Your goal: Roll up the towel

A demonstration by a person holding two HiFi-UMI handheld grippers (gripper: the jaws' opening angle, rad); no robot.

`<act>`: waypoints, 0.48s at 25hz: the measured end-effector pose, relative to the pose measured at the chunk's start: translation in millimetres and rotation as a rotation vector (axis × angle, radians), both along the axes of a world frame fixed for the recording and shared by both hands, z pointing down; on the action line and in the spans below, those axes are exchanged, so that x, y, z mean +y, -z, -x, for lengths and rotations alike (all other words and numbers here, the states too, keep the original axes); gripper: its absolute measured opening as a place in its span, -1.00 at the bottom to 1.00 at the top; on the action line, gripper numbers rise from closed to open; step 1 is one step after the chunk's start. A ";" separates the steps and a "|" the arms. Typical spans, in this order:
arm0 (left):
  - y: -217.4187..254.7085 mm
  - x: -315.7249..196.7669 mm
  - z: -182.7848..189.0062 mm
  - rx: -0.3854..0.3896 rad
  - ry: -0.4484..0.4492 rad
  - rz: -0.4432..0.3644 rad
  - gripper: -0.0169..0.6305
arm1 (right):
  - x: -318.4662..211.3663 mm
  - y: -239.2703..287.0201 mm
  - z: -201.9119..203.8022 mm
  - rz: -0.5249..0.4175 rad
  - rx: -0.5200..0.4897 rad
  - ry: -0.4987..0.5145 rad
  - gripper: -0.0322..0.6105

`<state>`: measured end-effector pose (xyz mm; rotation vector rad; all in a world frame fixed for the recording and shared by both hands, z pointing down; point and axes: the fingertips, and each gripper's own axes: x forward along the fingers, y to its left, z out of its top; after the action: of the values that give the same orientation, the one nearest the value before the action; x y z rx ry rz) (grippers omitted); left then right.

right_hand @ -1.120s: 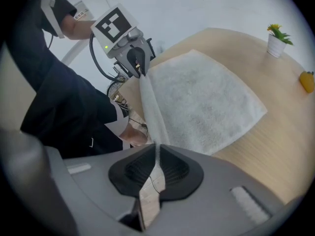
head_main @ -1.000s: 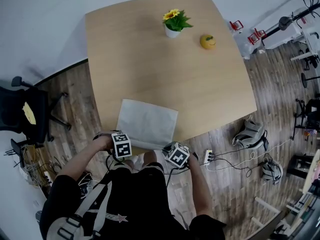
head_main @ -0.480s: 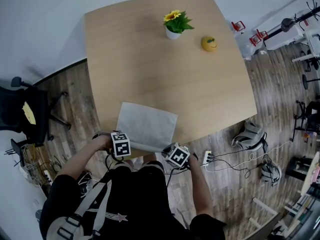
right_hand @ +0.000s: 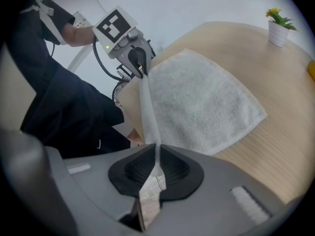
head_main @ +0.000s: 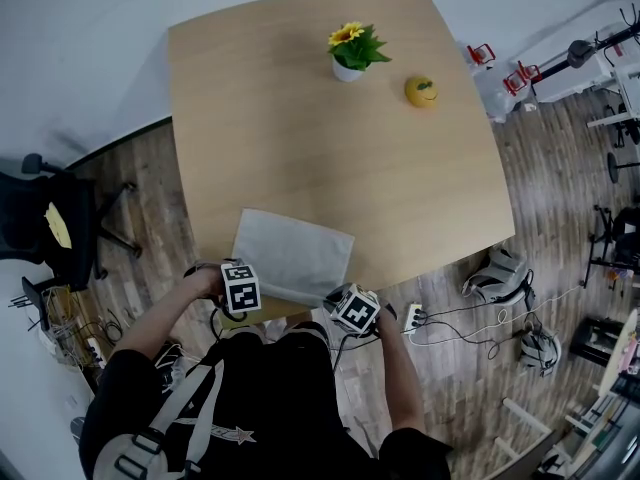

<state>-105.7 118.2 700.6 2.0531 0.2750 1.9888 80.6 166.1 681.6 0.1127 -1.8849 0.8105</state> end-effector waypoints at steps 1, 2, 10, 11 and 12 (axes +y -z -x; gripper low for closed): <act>-0.6 -2.3 -0.6 0.001 0.003 -0.002 -0.77 | -2.0 -2.2 -0.3 -0.004 -0.002 0.002 -0.79; -1.2 -3.8 -0.8 0.000 0.007 -0.002 -0.76 | -3.2 -3.0 -0.5 -0.003 -0.002 0.005 -0.79; -6.5 -6.9 0.0 -0.019 0.029 0.029 -0.70 | -7.7 -8.3 -2.6 0.009 0.019 0.016 -0.79; -6.9 -7.4 0.0 -0.018 0.031 0.035 -0.70 | -8.3 -8.9 -2.3 0.008 0.019 0.018 -0.79; -6.9 -7.9 0.3 -0.016 0.030 0.038 -0.70 | -8.8 -9.0 -1.8 0.007 0.019 0.019 -0.79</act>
<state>-105.9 110.2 707.5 2.0060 0.2743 1.9660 82.5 157.3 690.6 0.0972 -1.8626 0.8003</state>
